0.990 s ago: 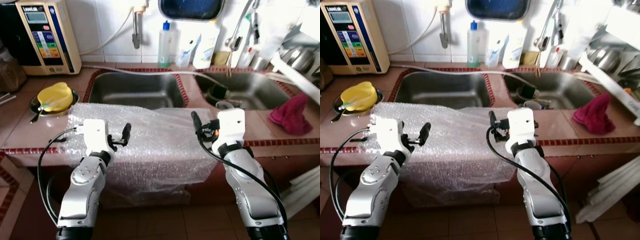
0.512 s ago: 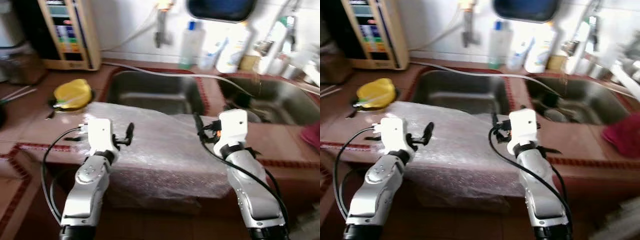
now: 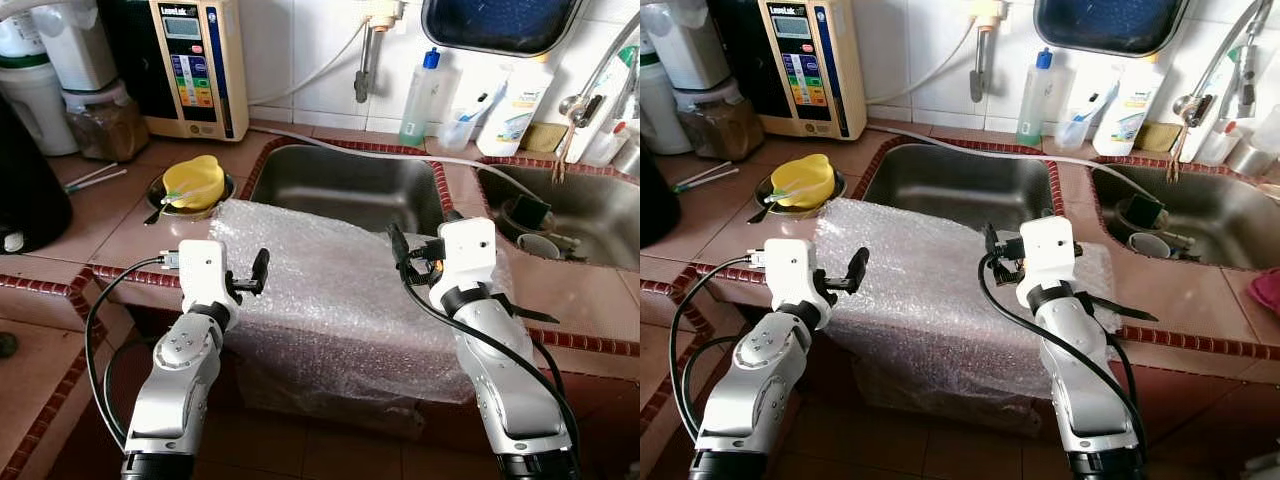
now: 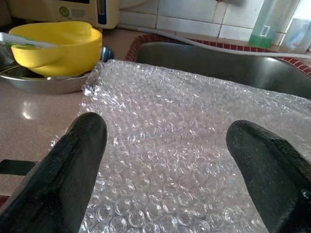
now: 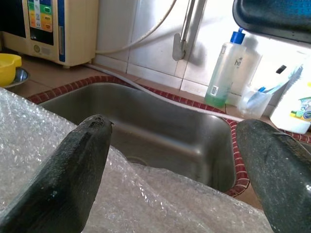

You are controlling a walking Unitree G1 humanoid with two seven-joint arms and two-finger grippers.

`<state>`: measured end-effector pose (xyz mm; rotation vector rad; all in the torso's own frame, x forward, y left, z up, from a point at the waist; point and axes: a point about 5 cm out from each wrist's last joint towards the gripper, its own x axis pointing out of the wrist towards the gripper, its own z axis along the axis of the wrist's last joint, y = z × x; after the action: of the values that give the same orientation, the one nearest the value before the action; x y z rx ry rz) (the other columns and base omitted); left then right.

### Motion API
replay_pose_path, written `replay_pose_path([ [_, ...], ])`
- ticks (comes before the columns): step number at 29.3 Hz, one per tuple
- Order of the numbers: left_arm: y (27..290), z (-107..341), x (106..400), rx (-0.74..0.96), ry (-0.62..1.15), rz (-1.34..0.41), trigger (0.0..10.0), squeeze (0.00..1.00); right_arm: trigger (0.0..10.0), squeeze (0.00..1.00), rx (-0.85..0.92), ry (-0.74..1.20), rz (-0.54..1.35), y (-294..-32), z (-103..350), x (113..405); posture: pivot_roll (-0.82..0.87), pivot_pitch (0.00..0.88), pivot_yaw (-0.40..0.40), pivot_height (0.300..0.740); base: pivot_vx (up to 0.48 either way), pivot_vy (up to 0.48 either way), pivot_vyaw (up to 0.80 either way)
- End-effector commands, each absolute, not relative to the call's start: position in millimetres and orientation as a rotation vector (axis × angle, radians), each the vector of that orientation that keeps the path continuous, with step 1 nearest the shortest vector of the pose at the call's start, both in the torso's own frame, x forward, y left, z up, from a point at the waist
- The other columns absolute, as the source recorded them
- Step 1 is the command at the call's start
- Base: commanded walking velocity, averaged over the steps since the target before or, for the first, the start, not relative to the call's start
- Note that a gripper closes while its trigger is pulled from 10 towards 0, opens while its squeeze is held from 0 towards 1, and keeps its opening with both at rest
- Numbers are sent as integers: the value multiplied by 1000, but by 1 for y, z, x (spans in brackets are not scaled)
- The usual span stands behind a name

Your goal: Kitchen organization

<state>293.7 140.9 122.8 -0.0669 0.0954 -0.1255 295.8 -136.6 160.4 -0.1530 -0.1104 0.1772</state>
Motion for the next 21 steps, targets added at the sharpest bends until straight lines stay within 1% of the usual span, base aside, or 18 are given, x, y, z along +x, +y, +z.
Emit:
replay_pose_path([
  [1, 140, 124, 296, -62, 95, -118, 10000, 0, 10000, 0, -158, -124, 172, -139, 163, 295, 33, 0, -26, 740, 0, 0, 0],
  [9, 138, 124, 297, -61, 93, -124, 10000, 0, 10000, 0, -154, -125, 172, -139, 163, 296, 32, 0, -27, 740, 0, 0, 615],
  [18, 135, 124, 296, -83, 87, -150, 10000, 0, 10000, 0, -153, -123, 163, -140, 163, 296, 28, 0, -25, 740, 0, 0, 0],
  [21, 134, 125, 296, -92, 85, -159, 10000, 0, 10000, 0, -154, -124, 163, -140, 164, 296, 27, 0, -25, 740, 252, 0, 0],
])
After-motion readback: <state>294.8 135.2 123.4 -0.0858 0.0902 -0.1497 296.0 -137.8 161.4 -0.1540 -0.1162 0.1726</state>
